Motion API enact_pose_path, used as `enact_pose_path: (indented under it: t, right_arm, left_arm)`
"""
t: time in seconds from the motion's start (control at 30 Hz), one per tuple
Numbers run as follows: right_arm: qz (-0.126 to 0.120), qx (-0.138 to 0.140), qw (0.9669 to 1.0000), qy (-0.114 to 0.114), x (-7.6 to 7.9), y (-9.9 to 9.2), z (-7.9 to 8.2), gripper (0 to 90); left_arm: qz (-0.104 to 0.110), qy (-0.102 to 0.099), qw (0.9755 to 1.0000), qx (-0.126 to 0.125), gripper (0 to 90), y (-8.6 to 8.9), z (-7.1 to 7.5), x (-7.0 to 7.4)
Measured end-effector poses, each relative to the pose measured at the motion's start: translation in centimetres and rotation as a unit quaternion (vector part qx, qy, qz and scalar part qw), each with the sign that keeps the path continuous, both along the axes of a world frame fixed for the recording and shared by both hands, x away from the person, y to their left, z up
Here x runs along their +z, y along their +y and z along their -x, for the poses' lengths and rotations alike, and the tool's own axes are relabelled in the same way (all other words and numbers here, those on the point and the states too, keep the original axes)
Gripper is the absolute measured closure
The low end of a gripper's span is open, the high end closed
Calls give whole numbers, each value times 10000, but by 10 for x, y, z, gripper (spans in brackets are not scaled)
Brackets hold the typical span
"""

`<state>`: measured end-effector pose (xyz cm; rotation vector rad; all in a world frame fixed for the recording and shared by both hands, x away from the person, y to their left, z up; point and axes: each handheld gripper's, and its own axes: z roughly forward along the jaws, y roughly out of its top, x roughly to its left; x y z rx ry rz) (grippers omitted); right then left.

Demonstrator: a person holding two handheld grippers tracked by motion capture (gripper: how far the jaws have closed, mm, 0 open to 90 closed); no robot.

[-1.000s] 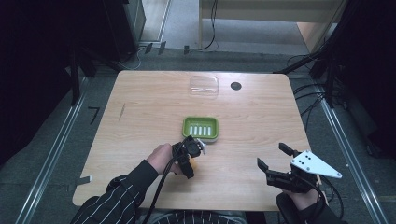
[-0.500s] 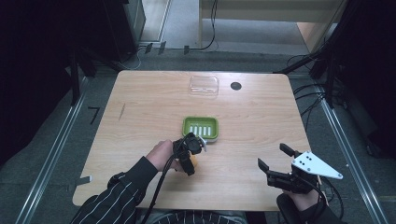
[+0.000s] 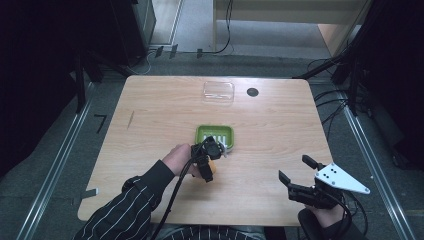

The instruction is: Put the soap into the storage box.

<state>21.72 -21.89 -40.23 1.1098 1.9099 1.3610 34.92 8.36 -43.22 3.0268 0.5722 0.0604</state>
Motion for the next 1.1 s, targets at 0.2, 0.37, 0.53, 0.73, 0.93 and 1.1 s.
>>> enact_pose_path:
  t: [0.2,0.37,0.53,0.73,0.93,1.1]
  right_arm:
    - [3,-19,10000,10,0,0,2,135]
    - [15,-30,10000,10,0,-1,2,135]
    - [27,-24,10000,-4,0,0,3,135]
    - [36,-35,10000,-1,1,0,5,134]
    - [31,-55,10000,-4,1,-1,5,134]
    - [32,-67,10000,-6,1,-2,6,135]
  left_arm:
    - [12,-26,10000,-1,262,-1,-5,2]
    - [66,-60,10000,15,262,0,-8,6]
    - [90,-45,9999,34,262,1,-13,9]
    - [88,-73,9999,33,262,1,-17,12]
    - [93,-65,9999,46,262,0,-21,16]
    - [101,-146,9998,28,262,-2,-26,18]
